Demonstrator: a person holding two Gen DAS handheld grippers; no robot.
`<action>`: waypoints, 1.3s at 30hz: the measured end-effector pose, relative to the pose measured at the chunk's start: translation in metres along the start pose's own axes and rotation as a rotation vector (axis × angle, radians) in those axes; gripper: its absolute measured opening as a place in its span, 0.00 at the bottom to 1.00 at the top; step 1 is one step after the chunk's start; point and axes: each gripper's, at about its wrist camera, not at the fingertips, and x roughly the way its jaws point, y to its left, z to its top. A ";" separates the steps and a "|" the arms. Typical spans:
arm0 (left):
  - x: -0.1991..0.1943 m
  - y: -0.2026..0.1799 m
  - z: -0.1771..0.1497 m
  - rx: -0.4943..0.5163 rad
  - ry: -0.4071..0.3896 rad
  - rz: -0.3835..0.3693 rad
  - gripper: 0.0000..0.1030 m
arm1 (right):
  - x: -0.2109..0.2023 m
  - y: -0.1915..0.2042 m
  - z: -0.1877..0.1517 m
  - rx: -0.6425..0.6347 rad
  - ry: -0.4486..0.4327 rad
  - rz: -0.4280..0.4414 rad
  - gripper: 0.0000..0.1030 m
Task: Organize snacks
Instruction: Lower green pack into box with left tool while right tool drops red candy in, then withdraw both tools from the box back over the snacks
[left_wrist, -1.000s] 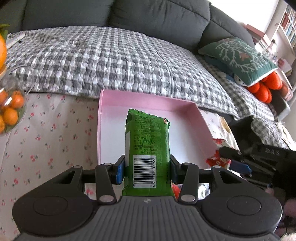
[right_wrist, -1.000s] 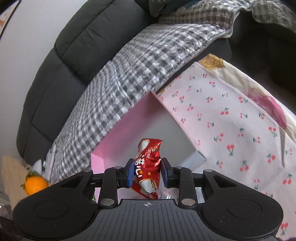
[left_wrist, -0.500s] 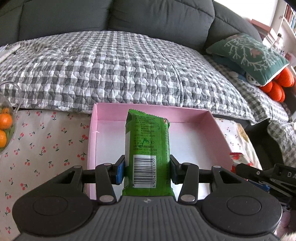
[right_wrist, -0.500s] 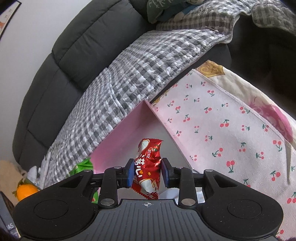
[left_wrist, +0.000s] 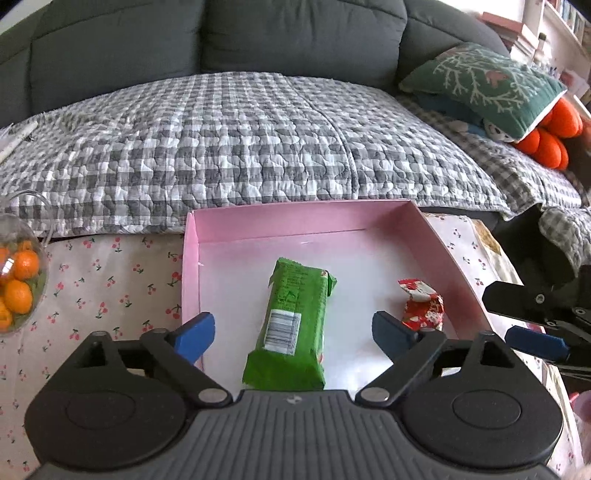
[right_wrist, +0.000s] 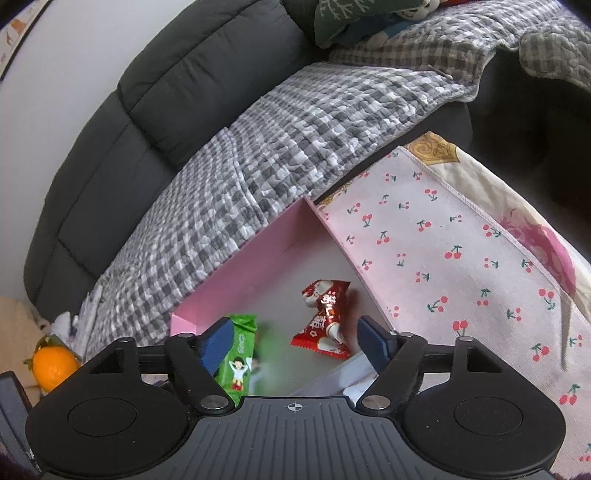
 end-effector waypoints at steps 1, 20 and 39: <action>-0.003 0.000 -0.001 -0.001 0.002 -0.001 0.92 | -0.002 0.001 0.000 -0.006 0.003 -0.007 0.78; -0.057 0.016 -0.041 -0.043 0.081 0.017 0.99 | -0.050 0.012 -0.025 -0.162 0.104 -0.107 0.85; -0.096 0.049 -0.089 -0.077 0.054 0.019 0.99 | -0.080 0.018 -0.071 -0.336 0.165 -0.158 0.85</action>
